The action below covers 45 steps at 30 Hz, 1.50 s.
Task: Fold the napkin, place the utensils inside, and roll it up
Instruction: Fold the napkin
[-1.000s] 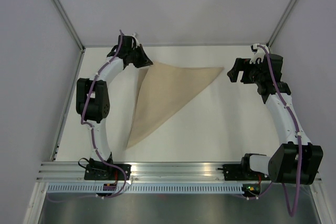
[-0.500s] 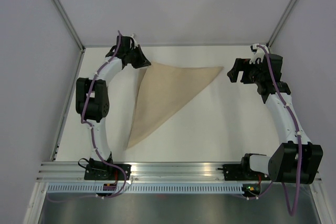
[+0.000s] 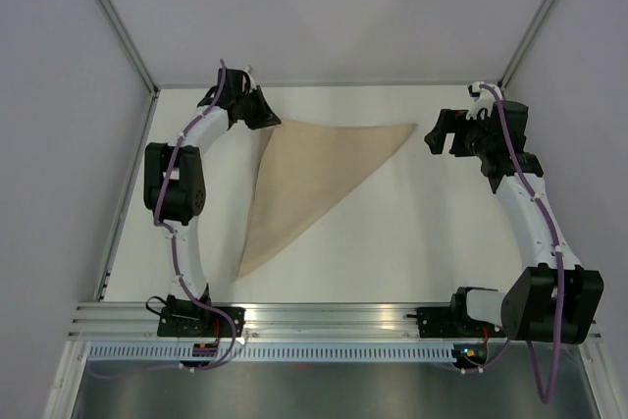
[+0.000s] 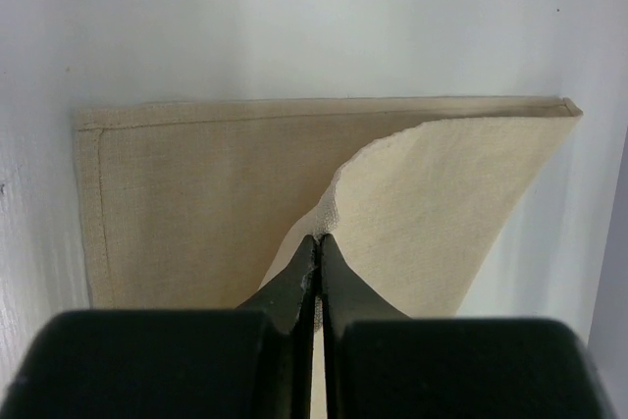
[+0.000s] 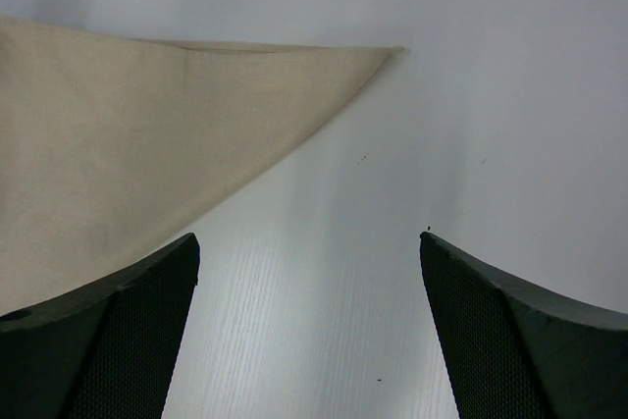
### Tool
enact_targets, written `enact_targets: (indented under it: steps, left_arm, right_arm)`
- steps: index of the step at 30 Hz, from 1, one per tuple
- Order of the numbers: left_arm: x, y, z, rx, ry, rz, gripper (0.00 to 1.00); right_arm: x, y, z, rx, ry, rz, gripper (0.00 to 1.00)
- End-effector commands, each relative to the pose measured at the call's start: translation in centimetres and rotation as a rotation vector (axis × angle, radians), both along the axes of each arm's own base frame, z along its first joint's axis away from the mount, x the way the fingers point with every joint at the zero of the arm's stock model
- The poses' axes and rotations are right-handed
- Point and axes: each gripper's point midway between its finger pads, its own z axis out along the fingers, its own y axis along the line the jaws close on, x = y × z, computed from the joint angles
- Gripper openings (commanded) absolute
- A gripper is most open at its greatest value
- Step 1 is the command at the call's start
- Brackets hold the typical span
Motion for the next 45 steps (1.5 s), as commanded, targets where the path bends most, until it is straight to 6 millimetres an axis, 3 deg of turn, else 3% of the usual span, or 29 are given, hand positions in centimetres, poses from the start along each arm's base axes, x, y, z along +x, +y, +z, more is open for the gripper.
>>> enact_targets:
  steps: [1,10,20,23,24,25,27,30,33,34,35,38,39,40,41,42,45]
  left_arm:
    - [0.9,0.0,1.6,-0.021,-0.036,-0.024,0.02]
    - [1.7,0.1,1.8,-0.029,-0.034,-0.021,0.02]
    - [1.8,0.5,0.6,-0.027,-0.011,-0.018,0.03]
    - [1.8,0.9,-0.1,-0.007,-0.003,-0.002,0.24]
    - [1.8,1.0,0.1,0.000,-0.007,0.004,0.37]
    - [1.7,1.2,0.0,0.009,-0.004,0.010,0.41]
    - [2.1,2.2,0.1,0.042,-0.019,0.043,0.54]
    - [2.4,4.1,1.2,0.087,-0.053,0.099,0.63]
    - [2.2,6.9,2.2,0.152,-0.076,0.193,0.64]
    - [1.5,8.0,1.4,0.179,-0.057,0.230,0.65]
    - [1.2,9.6,2.9,0.222,-0.090,0.293,0.65]
    - [-1.2,13.6,1.9,0.323,-0.049,0.431,0.65]
    - [-2.1,14.6,3.4,0.329,-0.072,0.471,0.65]
    - [-3.8,16.5,2.0,0.361,-0.025,0.522,0.65]
    - [-4.6,16.9,1.8,0.373,-0.016,0.534,0.65]
    - [-5.5,18.8,2.7,0.378,-0.026,0.578,0.65]
    - [-8.4,21.5,0.7,0.437,0.056,0.603,0.65]
  right_arm:
    - [0.4,-0.2,0.8,-0.008,-0.018,-0.005,0.98]
    - [0.4,-0.3,0.8,-0.010,-0.018,-0.005,0.98]
    - [0.4,-0.2,0.5,-0.010,-0.009,-0.002,0.98]
    - [0.4,-0.3,0.5,-0.010,-0.009,-0.004,0.98]
    - [0.4,-0.2,0.6,-0.010,-0.012,-0.002,0.98]
    - [0.4,-0.2,0.7,-0.009,-0.013,-0.003,0.98]
    - [0.4,-0.2,0.6,-0.009,-0.012,-0.001,0.98]
    - [0.4,-0.1,0.6,-0.008,-0.013,0.002,0.98]
    - [0.3,0.0,0.7,-0.004,-0.011,0.005,0.98]
    - [0.3,0.0,0.7,-0.003,-0.011,0.007,0.98]
    - [0.3,0.1,0.7,-0.001,-0.011,0.011,0.98]
    - [0.1,0.6,0.8,0.016,-0.007,0.034,0.98]
    - [0.1,0.7,0.8,0.023,-0.007,0.038,0.98]
    - [0.0,0.8,0.9,0.028,-0.006,0.044,0.98]
    - [-0.1,1.0,0.9,0.034,-0.004,0.051,0.98]
    - [-0.3,1.3,1.0,0.042,-0.006,0.066,0.98]
    - [-0.6,1.8,1.5,0.061,-0.016,0.088,0.98]
